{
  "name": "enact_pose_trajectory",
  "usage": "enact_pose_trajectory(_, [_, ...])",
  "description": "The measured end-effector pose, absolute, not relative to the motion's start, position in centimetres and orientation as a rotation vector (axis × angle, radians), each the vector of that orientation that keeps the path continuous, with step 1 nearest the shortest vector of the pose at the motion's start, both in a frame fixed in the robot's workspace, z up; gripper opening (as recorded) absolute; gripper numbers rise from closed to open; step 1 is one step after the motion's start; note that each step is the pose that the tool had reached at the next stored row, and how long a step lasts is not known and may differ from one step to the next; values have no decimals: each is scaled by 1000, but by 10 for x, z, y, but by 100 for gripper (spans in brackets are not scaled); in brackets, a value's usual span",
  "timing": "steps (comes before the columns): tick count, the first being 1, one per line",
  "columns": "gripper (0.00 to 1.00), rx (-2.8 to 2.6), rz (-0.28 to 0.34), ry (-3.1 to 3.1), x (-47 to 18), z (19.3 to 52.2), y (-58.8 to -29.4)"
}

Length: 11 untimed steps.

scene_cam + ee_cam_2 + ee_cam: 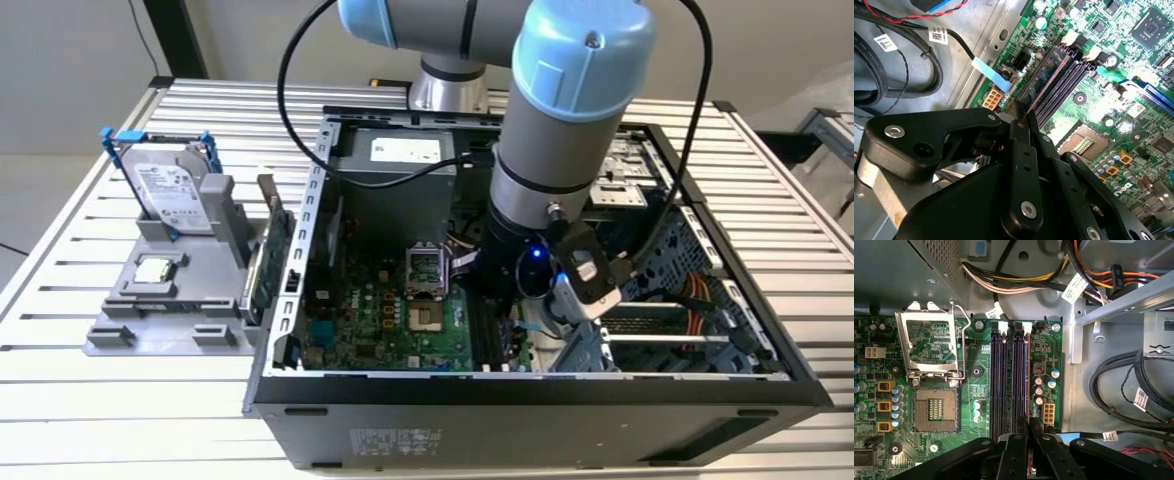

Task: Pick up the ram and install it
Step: 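Insert the ram into the slot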

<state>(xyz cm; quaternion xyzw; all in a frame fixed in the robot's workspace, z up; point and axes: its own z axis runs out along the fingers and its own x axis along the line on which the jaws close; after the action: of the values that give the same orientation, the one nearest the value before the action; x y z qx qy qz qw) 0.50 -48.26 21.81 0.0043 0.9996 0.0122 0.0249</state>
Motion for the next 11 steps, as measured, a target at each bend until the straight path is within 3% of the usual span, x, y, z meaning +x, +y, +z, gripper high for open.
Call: enact_pose_trajectory(11, [0,13,36,3091,4,217,-481])
